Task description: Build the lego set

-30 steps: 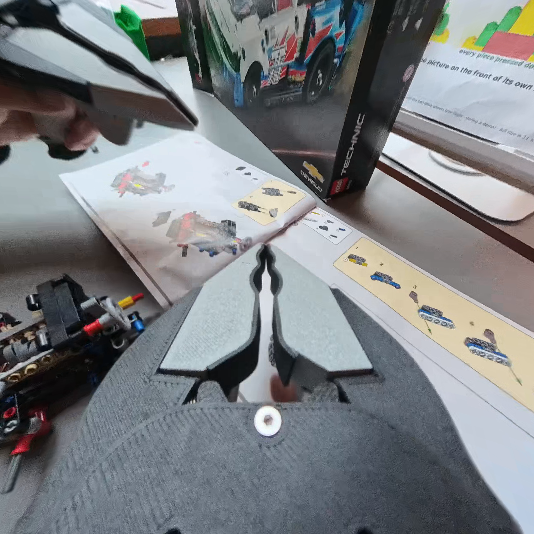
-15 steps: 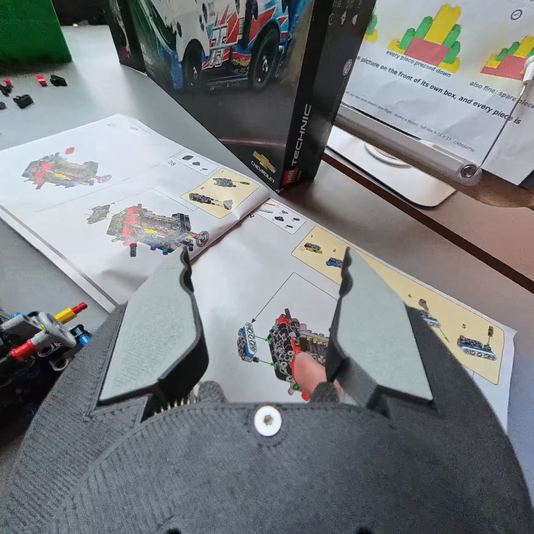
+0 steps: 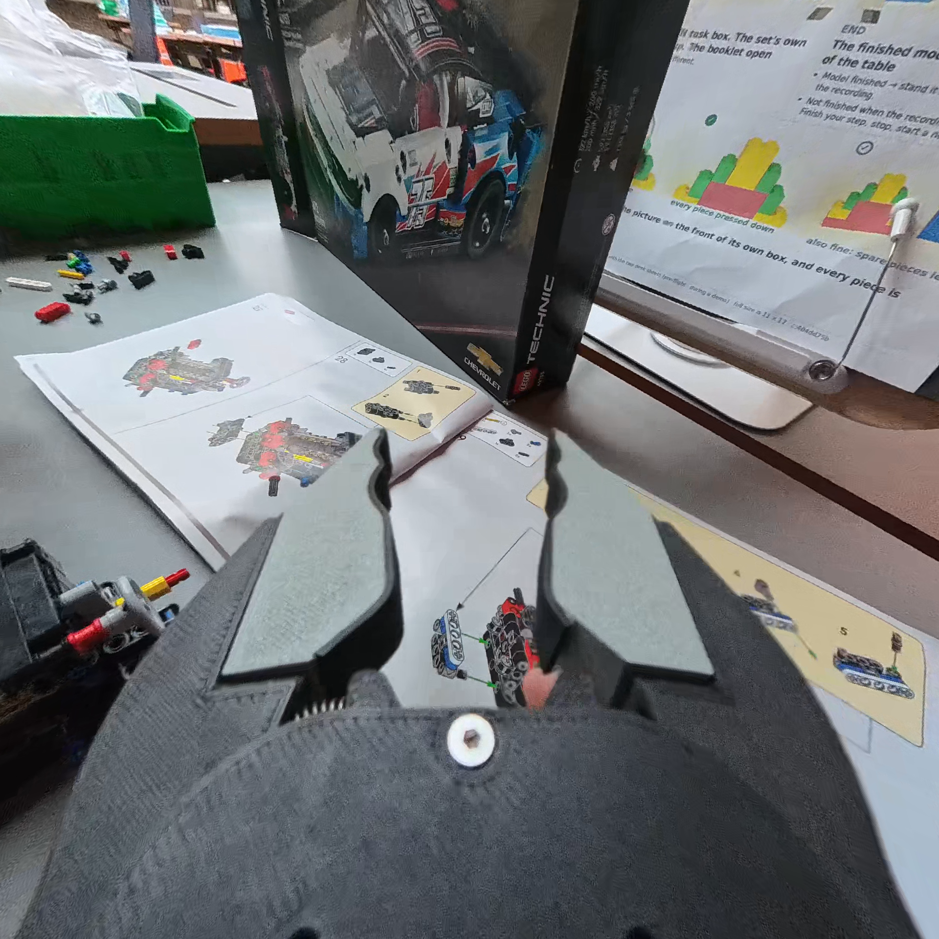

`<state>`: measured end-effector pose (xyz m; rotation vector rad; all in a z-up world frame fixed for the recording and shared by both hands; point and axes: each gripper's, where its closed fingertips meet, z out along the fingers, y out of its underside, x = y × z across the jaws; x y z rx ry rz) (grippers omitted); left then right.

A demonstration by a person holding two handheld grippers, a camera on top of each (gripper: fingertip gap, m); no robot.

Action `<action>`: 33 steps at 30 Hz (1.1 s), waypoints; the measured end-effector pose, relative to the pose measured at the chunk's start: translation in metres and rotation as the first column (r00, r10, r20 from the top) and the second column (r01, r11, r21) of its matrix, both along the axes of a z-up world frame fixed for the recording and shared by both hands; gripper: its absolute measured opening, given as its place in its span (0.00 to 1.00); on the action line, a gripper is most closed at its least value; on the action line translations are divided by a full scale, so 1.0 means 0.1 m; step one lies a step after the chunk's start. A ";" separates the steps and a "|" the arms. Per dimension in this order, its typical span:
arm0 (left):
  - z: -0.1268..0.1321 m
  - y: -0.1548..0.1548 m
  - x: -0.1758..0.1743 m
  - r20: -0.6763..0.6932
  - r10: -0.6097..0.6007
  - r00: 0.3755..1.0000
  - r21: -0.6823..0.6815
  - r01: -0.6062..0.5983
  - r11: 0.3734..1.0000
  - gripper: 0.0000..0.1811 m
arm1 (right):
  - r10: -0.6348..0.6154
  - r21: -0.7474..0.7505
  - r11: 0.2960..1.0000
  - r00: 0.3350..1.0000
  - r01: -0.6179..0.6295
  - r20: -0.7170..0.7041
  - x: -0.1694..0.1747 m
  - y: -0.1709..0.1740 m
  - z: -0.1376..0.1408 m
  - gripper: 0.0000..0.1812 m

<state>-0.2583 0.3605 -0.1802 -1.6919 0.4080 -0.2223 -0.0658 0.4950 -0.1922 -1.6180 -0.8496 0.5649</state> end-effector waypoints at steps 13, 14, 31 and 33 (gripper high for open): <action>0.12 -0.24 0.01 -0.011 -0.185 0.983 0.111 0.185 0.976 0.00 | 0.258 -0.128 0.958 0.966 -0.257 -0.008 -0.24 -0.38 -0.12 0.00; 0.10 -0.26 0.07 -0.007 -0.221 0.975 0.094 0.221 0.971 0.00 | 0.258 -0.113 0.961 0.966 -0.254 0.025 -0.25 -0.39 -0.15 0.00; 0.14 -0.33 0.09 0.189 -0.320 0.928 0.039 0.318 0.947 0.00 | 0.194 -0.052 0.979 0.981 -0.195 -0.024 -0.15 -0.27 -0.04 0.00; 0.12 -0.30 0.06 0.189 -0.291 0.938 0.026 0.291 0.956 0.00 | 0.207 -0.048 0.977 0.977 -0.209 -0.043 -0.14 -0.28 -0.02 0.00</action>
